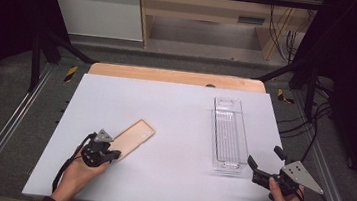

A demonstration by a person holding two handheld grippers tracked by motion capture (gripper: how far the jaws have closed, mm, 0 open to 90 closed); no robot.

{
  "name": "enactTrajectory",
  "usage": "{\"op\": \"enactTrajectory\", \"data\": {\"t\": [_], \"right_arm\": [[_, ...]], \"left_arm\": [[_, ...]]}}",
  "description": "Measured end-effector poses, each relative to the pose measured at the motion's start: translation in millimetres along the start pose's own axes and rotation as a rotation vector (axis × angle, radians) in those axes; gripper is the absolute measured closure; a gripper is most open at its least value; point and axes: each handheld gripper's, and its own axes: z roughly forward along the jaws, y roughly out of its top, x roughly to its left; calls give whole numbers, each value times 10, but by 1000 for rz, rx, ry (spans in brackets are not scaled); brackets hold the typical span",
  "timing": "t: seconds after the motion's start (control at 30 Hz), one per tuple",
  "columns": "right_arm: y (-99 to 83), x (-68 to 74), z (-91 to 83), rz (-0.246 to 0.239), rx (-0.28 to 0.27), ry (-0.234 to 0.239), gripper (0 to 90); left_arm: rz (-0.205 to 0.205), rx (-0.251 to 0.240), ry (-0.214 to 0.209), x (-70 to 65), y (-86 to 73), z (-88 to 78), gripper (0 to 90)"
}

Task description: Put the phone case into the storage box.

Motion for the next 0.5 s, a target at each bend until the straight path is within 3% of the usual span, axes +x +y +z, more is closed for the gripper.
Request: {"op": "enactTrajectory", "data": {"t": [0.27, 0.5], "right_arm": [[-5, 7, -2, -2, 5, -1, 39], [-7, -3, 0, 0, 6, 2, 41]], "left_arm": [[0, 2, -28, -78, -215, -161, 900], [0, 10, -37, -93, -305, -236, 900]]}}
